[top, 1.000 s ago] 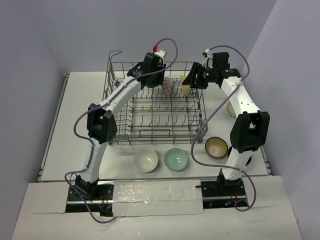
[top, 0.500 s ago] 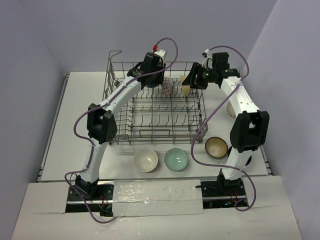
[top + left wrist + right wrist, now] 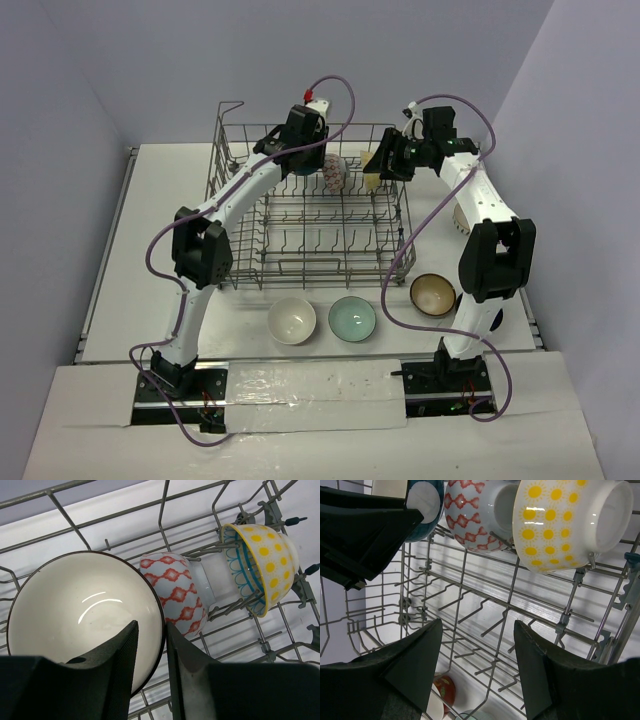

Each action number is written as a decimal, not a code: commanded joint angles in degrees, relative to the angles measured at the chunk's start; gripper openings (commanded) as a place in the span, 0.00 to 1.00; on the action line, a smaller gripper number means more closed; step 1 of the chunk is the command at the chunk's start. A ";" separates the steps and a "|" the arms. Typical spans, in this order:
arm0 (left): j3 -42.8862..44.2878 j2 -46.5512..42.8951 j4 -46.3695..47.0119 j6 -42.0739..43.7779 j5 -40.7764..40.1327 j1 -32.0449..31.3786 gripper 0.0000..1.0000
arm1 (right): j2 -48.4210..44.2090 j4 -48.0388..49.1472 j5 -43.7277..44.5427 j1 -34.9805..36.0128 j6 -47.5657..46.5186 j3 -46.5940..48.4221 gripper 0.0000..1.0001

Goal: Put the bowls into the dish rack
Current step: Pick up the bowl from the dish rack.

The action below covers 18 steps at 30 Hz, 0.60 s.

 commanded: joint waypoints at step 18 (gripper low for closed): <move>-0.67 -5.12 2.70 2.09 -2.34 -1.48 0.12 | 1.14 -0.15 -0.52 -0.27 -0.90 2.23 0.67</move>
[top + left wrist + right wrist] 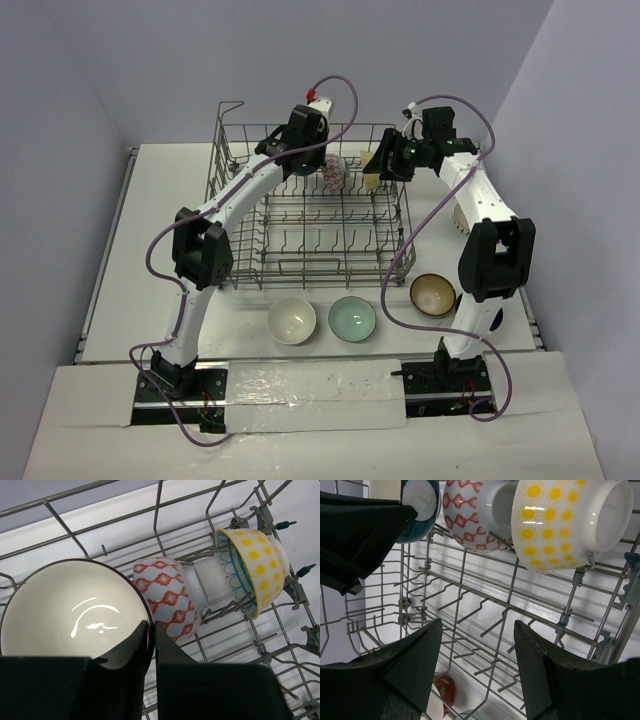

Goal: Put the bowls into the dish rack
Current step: Pick up the bowl from the dish rack.

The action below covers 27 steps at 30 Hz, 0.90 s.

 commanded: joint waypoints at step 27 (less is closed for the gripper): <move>-15.21 -16.94 13.22 -12.74 16.81 5.17 0.00 | 1.27 -0.30 -0.33 0.61 -0.79 2.50 0.67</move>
